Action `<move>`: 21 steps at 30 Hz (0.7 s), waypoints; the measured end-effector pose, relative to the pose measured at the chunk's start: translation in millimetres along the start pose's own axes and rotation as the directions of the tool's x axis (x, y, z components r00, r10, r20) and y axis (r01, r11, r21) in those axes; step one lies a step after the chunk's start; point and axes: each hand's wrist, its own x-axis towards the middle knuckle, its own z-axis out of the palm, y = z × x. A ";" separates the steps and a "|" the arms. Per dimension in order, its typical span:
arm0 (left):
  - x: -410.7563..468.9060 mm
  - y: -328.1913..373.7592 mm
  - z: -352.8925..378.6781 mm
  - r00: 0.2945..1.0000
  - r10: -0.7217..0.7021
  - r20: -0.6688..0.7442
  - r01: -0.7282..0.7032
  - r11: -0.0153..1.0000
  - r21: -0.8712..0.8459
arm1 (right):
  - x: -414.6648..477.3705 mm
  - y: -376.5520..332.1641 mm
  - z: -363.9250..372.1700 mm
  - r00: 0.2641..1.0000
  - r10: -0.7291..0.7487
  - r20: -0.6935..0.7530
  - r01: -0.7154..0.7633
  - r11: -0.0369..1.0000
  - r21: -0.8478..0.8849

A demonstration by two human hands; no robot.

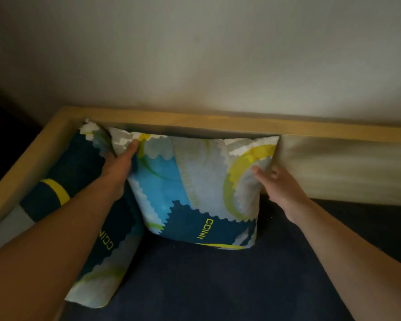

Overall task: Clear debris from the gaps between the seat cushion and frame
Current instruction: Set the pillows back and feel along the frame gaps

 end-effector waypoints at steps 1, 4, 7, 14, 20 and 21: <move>6.2 -2.4 0.6 1.000 -0.021 0.007 0.021 1.000 0.006 | 10.5 -0.3 4.1 1.000 0.022 0.018 -0.023 0.999 0.028; 10.4 -5.7 8.2 0.999 -0.052 0.008 0.052 0.998 -0.038 | 33.4 7.2 7.6 0.999 0.033 0.041 -0.036 0.995 0.091; -6.3 -2.3 16.8 1.000 0.014 -0.004 -0.014 0.999 -0.052 | 43.8 14.6 3.4 1.000 -0.020 -0.022 0.024 0.970 0.240; -99.1 16.6 85.7 0.988 0.147 -0.054 -0.150 0.986 -0.073 | 27.1 45.3 -77.5 0.952 -0.167 -0.256 0.236 0.934 0.268; -175.3 5.6 237.6 0.983 0.134 0.123 -0.123 0.988 -0.095 | 11.2 81.2 -258.8 0.890 -0.078 -0.449 0.173 0.969 0.175; -186.3 -0.5 267.2 0.979 0.119 0.164 -0.107 0.991 -0.083 | 12.4 90.6 -290.3 0.884 -0.056 -0.464 0.118 0.987 0.106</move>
